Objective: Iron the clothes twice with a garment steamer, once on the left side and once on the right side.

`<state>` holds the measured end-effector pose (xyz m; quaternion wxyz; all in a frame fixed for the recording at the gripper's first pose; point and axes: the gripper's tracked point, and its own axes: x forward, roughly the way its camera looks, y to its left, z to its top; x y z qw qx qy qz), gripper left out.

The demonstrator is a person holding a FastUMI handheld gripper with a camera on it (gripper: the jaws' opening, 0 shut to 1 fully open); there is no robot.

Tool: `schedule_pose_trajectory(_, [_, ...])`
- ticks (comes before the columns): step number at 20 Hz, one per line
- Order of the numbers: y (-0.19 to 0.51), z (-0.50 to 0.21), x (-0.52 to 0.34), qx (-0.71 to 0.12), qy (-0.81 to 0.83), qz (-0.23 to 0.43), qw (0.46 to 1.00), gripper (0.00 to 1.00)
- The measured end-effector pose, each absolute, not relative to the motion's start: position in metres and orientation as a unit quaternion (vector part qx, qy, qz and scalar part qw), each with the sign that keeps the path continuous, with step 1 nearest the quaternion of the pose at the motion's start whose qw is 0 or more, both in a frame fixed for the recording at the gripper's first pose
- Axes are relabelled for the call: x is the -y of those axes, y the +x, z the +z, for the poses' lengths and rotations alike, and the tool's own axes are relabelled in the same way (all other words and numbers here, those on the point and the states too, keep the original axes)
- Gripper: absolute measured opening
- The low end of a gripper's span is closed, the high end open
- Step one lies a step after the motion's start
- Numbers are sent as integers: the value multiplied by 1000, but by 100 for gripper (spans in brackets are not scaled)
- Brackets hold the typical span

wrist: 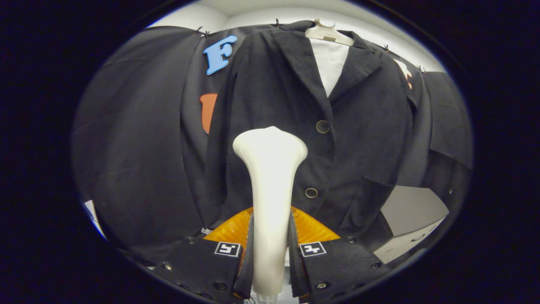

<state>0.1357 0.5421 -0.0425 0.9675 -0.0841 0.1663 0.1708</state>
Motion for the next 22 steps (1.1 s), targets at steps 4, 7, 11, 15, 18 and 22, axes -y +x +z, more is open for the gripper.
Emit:
schedule_pose_trajectory(4, [126, -68, -533, -184, -88, 169, 964, 38])
schedule_pose_trajectory(7, [126, -85, -534, -197, -94, 170, 961, 38])
schedule_pose_trajectory(11, [132, -110, -532, -217, -101, 169, 956, 38])
schedule_pose_trajectory(15, [132, -143, -529, -249, -110, 173, 947, 38])
schedule_pose_trajectory(18, [134, -159, -526, -275, -111, 174, 939, 38])
schedule_pose_trajectory(22, [131, -160, -526, -292, -111, 176, 933, 38])
